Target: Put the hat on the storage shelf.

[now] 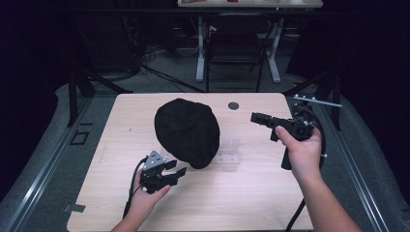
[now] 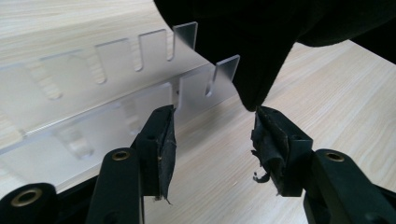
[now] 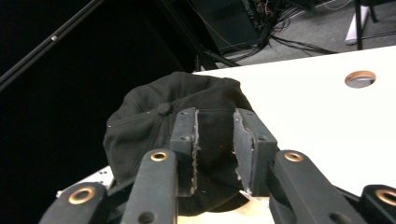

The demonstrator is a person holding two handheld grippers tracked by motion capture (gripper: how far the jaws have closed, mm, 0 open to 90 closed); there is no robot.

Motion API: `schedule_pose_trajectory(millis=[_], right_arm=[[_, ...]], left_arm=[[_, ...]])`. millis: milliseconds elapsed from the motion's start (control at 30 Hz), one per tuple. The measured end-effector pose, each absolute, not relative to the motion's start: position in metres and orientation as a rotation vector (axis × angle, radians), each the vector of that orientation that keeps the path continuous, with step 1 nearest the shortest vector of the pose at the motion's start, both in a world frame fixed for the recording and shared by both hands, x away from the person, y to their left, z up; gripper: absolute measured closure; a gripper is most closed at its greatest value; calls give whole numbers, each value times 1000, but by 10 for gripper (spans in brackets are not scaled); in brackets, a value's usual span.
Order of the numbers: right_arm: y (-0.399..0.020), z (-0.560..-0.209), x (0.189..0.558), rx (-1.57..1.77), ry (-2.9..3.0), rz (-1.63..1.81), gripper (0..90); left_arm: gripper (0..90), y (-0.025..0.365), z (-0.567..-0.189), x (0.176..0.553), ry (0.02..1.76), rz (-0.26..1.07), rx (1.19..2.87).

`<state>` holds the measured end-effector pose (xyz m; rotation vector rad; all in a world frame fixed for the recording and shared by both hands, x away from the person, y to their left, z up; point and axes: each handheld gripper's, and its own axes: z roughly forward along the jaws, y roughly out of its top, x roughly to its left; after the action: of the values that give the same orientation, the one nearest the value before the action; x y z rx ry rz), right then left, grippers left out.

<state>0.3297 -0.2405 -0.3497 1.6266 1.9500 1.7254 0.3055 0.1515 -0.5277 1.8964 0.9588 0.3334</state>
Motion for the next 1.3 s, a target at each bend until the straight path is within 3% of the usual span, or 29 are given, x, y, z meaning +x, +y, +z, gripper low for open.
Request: schedule_pose_trajectory(millis=[700,1100,1300], right_arm=[[-254,-375,295,1547,1979,1509,612],[-256,-416,271,1554,1982,1403,592],[-257,-445,262,1532,1947,1357,533]], left_arm=[[451,200,-526,293,1046,335,1879],[447,223,-538,287,1102,337,1847],[445,229,-542,288,1116,354,1849]])
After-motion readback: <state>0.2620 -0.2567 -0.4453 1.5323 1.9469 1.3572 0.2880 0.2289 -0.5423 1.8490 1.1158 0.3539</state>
